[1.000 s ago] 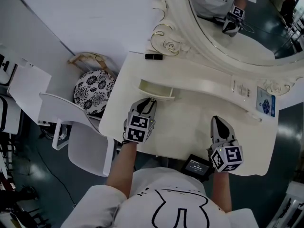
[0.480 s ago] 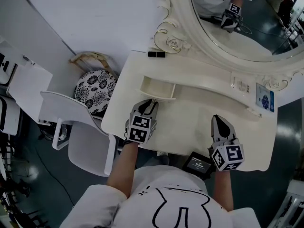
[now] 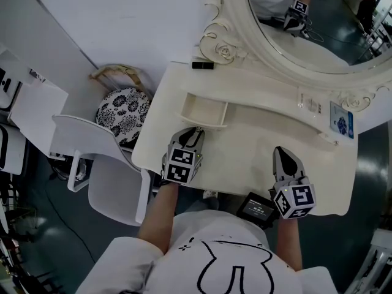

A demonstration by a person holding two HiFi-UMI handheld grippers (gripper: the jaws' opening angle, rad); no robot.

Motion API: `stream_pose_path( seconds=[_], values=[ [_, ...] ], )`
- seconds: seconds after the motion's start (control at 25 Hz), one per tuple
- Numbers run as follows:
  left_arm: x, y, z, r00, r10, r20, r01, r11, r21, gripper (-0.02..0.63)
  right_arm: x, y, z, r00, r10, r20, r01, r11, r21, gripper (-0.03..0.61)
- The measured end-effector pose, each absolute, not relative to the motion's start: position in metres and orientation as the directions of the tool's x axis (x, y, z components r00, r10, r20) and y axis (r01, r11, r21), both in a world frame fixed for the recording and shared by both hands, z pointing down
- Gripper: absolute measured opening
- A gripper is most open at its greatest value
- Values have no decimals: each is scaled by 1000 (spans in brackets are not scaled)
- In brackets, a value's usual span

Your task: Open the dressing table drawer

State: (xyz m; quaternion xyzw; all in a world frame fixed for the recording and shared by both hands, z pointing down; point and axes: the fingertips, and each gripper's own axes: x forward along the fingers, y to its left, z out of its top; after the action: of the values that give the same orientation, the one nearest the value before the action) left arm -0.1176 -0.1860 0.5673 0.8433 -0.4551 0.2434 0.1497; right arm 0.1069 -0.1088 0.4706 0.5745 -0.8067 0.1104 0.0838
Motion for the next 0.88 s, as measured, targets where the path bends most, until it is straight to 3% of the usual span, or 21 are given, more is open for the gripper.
stream_pose_path(
  seconds=[0.88],
  values=[
    [-118, -178, 562, 467, -687, 557, -844, -534, 50, 112, 105, -99, 460, -302, -918, 259, -953, 294, -69, 14]
  ],
)
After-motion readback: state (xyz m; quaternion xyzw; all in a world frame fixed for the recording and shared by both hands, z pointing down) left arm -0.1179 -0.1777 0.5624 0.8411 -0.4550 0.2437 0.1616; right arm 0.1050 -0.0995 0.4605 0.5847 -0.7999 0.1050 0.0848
